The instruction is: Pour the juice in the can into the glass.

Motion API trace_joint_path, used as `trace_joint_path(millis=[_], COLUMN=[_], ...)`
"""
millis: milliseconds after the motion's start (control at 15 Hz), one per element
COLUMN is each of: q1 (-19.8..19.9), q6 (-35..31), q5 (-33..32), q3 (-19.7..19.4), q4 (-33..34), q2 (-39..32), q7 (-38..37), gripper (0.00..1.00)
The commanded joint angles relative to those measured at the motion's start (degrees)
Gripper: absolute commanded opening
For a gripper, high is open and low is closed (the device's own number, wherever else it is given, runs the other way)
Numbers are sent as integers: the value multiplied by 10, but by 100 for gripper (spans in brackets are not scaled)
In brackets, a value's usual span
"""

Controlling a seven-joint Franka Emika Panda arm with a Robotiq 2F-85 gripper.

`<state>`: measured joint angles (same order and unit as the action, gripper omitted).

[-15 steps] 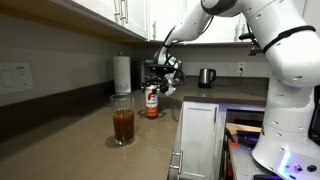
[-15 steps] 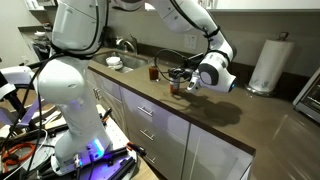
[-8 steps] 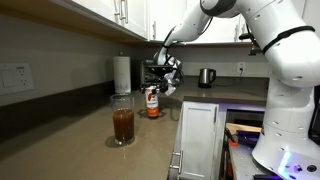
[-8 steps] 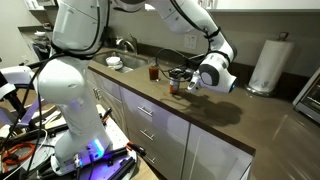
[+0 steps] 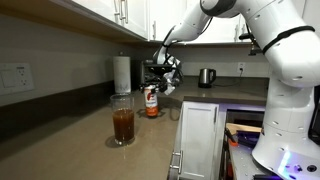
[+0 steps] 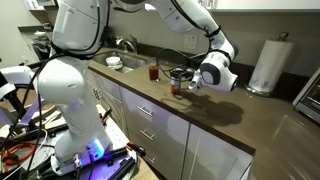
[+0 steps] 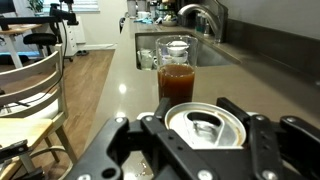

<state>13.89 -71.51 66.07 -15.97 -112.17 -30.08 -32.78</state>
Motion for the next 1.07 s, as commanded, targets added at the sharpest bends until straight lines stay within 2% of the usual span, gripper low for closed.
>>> trace_joint_path(millis=[0,667,733,800,867,1000], q1=[1,4,4,2,1,-3], q6=[-5,7,8,7,5,1], q5=[7,8,8,5,4,0], q3=[2,12,12,12,12,10], q4=[19,52,51,46,42,29], q2=[-12,-46,-44,-39,-36,-23], q7=[-5,6,6,4,4,1], gripper=[27,27,40,77,77,89])
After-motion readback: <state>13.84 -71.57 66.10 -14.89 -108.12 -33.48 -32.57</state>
